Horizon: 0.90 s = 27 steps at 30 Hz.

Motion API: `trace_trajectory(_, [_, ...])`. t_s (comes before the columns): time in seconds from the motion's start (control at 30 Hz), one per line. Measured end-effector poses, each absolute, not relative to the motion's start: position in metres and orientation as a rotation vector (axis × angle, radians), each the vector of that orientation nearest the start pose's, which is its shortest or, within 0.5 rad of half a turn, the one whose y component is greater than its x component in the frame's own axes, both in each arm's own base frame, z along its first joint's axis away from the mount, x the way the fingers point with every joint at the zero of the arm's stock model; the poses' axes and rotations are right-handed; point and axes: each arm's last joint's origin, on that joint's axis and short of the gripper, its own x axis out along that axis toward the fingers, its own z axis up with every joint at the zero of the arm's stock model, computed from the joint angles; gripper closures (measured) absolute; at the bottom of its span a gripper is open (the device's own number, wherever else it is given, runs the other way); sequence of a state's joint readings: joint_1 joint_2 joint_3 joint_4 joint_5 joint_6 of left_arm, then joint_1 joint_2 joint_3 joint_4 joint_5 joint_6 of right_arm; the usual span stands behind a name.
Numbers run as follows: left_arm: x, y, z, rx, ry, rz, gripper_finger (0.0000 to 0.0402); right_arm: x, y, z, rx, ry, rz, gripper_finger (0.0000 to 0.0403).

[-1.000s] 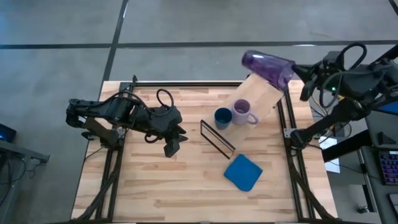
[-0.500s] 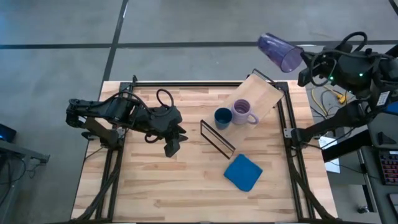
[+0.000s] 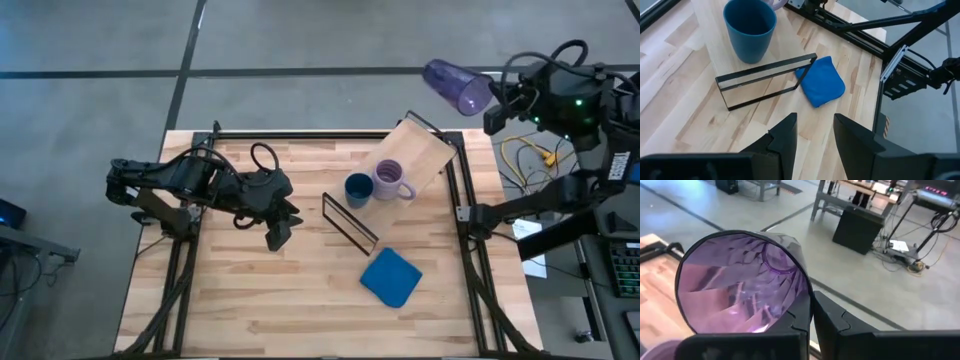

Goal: Stack small to large cups/mugs on shelf
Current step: Put the violet cup on the shelf

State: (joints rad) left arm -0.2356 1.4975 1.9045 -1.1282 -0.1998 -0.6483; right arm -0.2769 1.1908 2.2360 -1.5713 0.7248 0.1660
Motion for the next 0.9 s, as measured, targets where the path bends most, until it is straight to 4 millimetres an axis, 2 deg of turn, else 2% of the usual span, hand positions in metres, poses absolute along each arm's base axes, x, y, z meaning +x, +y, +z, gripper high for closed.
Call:
trace_trajectory(0.13, [0.268, -0.058, 0.455, -0.465, 0.684, 0.194, 0.0288, 0.068, -0.043, 0.543, 0.053, 0.500, -0.958, 0.0394])
trace_trajectory(0.33, [0.270, -0.059, 0.454, -0.464, 0.691, 0.195, 0.0288, 0.087, -0.054, 0.530, 0.117, 0.601, -0.842, 0.0394])
trace_trajectory(0.63, [0.277, -0.061, 0.448, -0.458, 0.708, 0.201, 0.0288, 0.114, -0.078, 0.492, 0.239, 0.793, -0.792, 0.0394])
trace_trajectory(0.9, [0.279, -0.061, 0.447, -0.456, 0.715, 0.203, 0.0288, 0.112, -0.092, 0.479, 0.329, 0.838, -0.813, 0.0394])
